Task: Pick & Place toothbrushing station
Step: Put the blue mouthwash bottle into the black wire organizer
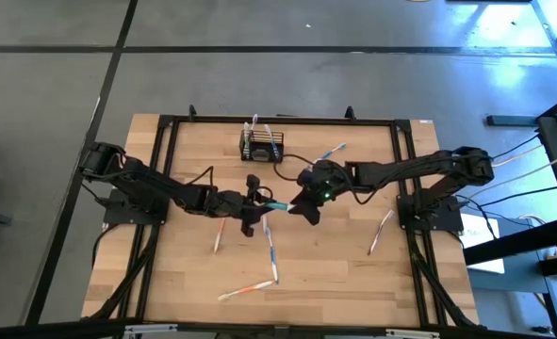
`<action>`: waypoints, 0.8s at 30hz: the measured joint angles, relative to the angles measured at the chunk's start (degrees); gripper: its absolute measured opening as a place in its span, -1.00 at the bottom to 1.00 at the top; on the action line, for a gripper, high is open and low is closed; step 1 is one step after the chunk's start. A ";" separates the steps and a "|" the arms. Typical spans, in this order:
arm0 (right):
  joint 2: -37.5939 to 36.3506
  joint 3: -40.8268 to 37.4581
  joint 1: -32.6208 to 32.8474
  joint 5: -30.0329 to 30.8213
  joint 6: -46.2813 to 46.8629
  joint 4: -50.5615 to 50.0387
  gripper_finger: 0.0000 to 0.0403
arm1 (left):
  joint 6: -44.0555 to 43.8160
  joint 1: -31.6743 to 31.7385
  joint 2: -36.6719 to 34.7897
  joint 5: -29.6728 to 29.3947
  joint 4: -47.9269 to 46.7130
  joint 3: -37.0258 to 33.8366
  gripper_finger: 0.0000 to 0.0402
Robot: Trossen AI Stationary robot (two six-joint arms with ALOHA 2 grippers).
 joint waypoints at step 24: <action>-20.33 0.04 -8.66 -9.43 -11.61 -3.28 0.09 | -21.60 10.14 -19.12 8.16 19.78 -15.47 -0.56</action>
